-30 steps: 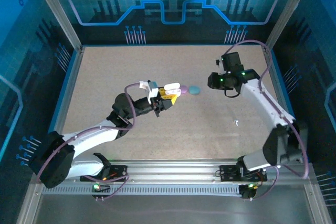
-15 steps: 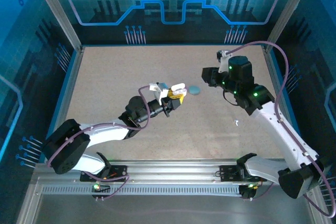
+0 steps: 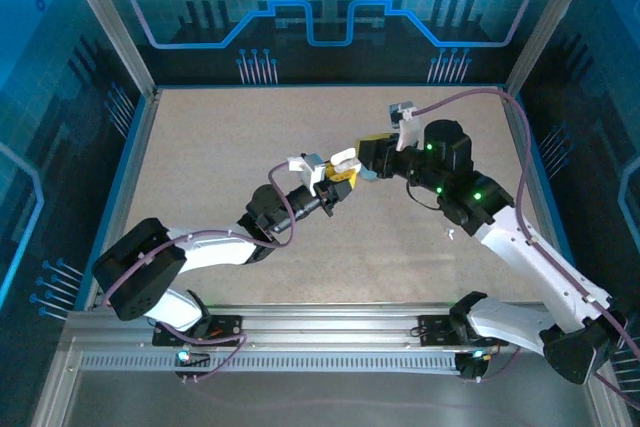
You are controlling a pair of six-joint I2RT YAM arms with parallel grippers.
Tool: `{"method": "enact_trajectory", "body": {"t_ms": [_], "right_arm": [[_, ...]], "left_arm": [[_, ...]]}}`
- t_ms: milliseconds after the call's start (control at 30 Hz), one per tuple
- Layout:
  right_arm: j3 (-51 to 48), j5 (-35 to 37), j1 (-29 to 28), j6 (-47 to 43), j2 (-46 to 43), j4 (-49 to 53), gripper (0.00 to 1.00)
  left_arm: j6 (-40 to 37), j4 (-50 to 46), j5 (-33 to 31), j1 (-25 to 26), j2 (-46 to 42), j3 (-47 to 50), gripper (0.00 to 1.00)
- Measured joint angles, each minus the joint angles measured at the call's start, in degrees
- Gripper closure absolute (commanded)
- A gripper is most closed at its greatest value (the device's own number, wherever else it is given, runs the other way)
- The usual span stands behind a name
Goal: Insert the wireless bluetooth earbuds into the charging case
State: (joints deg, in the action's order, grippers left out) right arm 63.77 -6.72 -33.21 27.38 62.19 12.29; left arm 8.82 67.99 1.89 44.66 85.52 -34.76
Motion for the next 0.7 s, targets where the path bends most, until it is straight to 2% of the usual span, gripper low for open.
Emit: {"method": "enact_trajectory", "body": {"t_ms": [267, 700], "right_arm": [[0.0, -0.3, -3.1, -0.9, 3.0, -1.3, 0.71], [0.0, -0.9, -3.7, -3.0, 4.9, -1.7, 0.72]], "left_arm": [[-1.4, 1.9, -1.3, 0.5, 0.0, -0.5, 0.78], [-1.5, 2.9, -2.2, 0.5, 0.4, -0.5, 0.78]]}}
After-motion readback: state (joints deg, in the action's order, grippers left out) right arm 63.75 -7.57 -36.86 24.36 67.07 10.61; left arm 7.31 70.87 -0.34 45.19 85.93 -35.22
